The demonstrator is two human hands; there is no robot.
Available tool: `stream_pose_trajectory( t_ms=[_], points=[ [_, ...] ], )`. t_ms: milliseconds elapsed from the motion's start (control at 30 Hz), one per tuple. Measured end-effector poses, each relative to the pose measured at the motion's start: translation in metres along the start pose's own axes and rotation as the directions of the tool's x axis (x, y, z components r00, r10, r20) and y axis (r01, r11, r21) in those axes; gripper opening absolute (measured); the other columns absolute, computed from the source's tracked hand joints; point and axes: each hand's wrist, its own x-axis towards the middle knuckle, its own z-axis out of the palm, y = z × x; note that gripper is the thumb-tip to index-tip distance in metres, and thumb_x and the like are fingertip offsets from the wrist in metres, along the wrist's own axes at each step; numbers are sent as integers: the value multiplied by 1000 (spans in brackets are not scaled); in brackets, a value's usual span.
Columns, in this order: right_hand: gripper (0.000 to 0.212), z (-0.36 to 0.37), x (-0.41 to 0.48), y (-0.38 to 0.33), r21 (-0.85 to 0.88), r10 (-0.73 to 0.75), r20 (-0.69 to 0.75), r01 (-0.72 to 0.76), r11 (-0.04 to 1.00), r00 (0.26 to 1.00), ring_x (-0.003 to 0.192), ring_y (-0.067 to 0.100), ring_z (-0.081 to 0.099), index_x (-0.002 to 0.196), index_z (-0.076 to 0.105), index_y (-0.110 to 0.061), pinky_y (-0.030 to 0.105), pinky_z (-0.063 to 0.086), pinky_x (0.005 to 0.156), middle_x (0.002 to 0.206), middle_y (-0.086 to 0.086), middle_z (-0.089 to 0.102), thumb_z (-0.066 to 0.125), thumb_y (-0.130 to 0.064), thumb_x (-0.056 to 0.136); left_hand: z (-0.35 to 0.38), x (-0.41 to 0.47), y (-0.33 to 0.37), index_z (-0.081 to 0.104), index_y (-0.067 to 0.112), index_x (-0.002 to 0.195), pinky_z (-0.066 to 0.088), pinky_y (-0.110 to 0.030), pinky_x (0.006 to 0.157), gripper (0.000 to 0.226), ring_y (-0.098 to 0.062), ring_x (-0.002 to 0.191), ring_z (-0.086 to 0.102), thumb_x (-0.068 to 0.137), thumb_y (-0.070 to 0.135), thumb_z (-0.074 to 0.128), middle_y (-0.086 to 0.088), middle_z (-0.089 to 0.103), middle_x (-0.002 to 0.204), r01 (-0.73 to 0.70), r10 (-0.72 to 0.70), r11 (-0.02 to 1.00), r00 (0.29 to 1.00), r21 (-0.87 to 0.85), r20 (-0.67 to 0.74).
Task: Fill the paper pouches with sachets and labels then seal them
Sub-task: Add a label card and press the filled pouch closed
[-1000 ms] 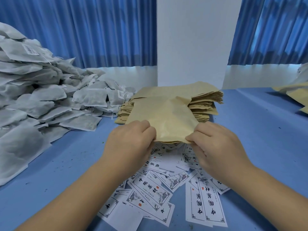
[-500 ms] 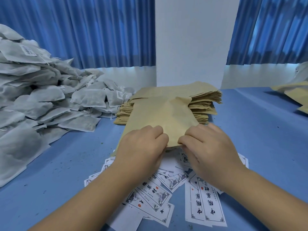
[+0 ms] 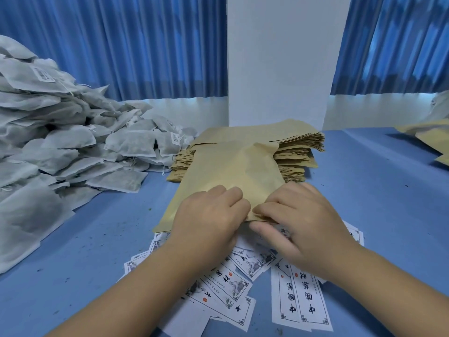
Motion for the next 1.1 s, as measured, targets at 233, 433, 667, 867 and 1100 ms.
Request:
stream_pose_trajectory(
  t_ms=[233, 433, 667, 867, 1100],
  points=[
    [38, -8, 8, 5, 667, 812, 284, -713, 215, 510, 86, -9, 62, 97, 62, -37, 17, 48, 67, 98, -17, 68, 48, -68, 82, 1, 0, -2, 72, 12, 85, 32, -28, 37, 36, -26, 53, 49, 70, -1, 42, -5, 59, 72, -15, 14, 1000, 997, -11, -78],
    [28, -12, 5, 9, 640, 487, 761, -617, -458, 428, 92, 28, 70, 109, 67, 0, 38, 59, 77, 111, 18, 69, 59, -10, 85, 1, 0, -3, 68, 13, 89, 33, -30, 38, 37, -25, 53, 50, 73, -3, 38, -6, 61, 70, -105, 98, 994, 978, -27, -186],
    [48, -20, 9, 8, 716, 413, 680, -427, -553, 605, 94, 44, 68, 115, 55, 5, 35, 58, 64, 109, 28, 67, 54, 12, 67, 11, -3, -16, 63, 16, 105, 41, -32, 48, 46, -28, 63, 56, 65, -5, 71, -7, 64, 82, -70, 67, 997, 984, -14, -164],
    [27, -36, 3, 49, 803, 651, 595, -355, -478, 471, 80, 35, 72, 110, 54, -3, 26, 55, 50, 95, 21, 72, 49, 9, 87, 28, 11, -18, 69, 18, 113, 49, -38, 74, 36, -25, 92, 59, 79, 7, 71, 1, 62, 110, 295, -293, 933, 955, -204, 39],
    [17, -59, -19, 116, 911, 865, 398, -245, -332, 307, 52, 16, 66, 94, 54, -7, 19, 49, 44, 63, 4, 66, 51, 9, 89, 60, 104, 38, 60, 35, 108, 44, -15, 78, 33, 10, 88, 53, 88, 10, 55, 18, 54, 109, 525, -544, 487, 807, -698, 228]
  ],
)
